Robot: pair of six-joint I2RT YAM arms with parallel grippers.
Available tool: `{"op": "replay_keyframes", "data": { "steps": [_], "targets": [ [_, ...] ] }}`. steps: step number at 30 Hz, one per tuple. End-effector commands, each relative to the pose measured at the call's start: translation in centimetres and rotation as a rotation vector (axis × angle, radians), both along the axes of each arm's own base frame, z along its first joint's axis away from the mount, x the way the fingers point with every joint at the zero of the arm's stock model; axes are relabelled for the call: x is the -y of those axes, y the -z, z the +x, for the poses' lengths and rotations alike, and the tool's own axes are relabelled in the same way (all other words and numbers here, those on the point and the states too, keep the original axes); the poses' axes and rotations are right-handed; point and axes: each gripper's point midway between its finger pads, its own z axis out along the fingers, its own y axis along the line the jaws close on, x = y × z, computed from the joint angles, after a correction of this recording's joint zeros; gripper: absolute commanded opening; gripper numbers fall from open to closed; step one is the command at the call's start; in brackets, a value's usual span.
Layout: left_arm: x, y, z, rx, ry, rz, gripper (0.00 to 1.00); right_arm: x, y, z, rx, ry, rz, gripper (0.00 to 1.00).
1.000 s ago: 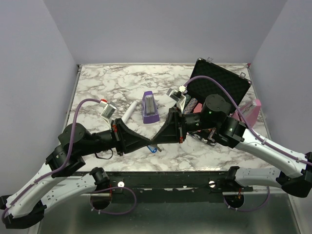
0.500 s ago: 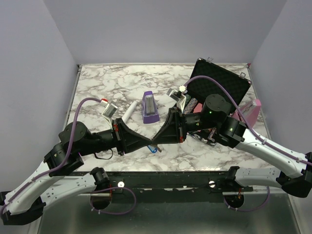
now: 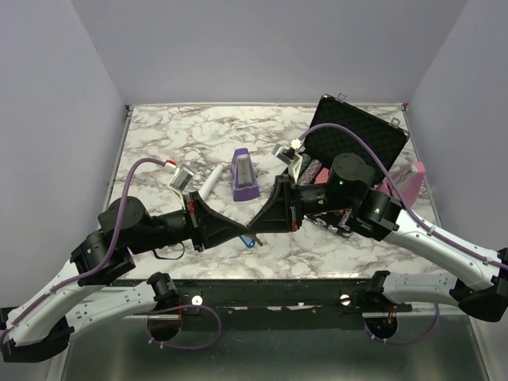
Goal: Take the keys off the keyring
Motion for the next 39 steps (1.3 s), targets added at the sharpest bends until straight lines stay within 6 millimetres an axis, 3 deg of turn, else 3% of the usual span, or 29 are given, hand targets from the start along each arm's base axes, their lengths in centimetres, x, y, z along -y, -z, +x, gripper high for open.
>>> {"op": "replay_keyframes", "data": {
  "steps": [1,28,35,39],
  "targets": [
    [0.6,-0.4,0.4,0.002,-0.009,0.005,0.00,-0.4,-0.7,1.0,0.025,0.064,0.012,0.18],
    [1.3,0.7,-1.0,-0.039,0.092,0.137,0.00,-0.8,1.3,0.8,0.001,0.032,-0.062,0.16],
    [1.6,0.8,-1.7,-0.034,0.140,0.136,0.00,-0.8,1.7,0.6,-0.003,0.022,-0.067,0.01],
    [1.5,0.8,-2.3,-0.014,0.173,0.131,0.01,-0.5,1.7,0.5,0.009,0.022,-0.058,0.01]
  ]
}}
